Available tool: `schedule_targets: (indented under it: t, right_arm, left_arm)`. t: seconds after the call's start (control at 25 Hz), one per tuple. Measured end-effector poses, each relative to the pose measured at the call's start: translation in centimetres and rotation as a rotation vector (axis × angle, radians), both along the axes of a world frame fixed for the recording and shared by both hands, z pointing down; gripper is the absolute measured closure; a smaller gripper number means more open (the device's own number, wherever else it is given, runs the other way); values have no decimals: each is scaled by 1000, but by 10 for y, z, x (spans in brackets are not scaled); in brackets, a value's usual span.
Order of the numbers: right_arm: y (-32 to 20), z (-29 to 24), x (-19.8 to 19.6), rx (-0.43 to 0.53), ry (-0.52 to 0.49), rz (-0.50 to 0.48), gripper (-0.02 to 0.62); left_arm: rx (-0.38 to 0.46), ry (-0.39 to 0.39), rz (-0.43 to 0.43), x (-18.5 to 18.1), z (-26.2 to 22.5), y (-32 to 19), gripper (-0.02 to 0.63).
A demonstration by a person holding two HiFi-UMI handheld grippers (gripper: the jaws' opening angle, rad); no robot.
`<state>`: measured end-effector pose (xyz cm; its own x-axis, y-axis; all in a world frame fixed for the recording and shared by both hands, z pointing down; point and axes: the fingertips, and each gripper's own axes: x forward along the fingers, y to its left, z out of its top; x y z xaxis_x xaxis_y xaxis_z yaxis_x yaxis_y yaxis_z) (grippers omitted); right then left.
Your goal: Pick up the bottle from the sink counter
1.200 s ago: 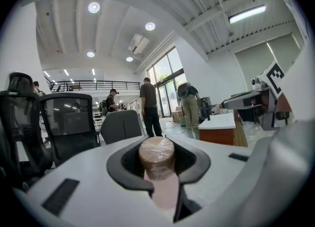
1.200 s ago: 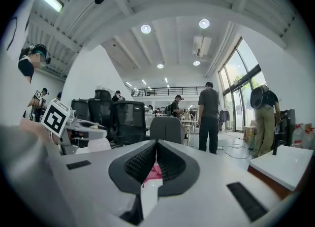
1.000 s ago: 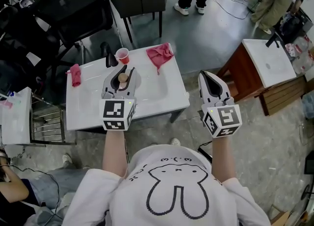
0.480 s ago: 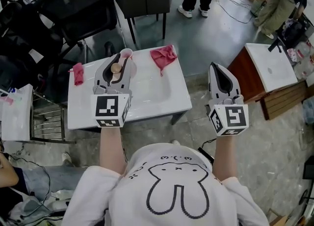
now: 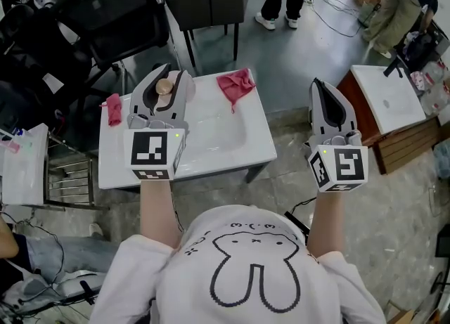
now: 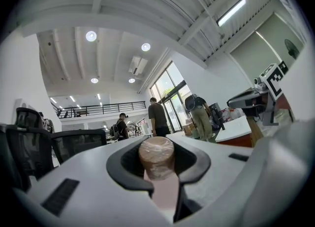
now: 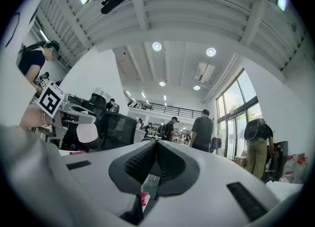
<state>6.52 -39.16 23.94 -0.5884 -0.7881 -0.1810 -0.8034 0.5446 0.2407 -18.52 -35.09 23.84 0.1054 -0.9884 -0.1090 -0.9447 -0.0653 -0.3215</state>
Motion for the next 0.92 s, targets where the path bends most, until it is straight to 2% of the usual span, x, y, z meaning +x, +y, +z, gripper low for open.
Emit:
schedule_targets:
  t: [0.48,0.92]
  right_arm:
    - [8,-3,2,22,24,9,566]
    - [4,0,0,9,29,7,566]
  left_arm:
    - [32,-13,3,7,-9,6,499]
    - [25,-6,9,6,-7,1,500]
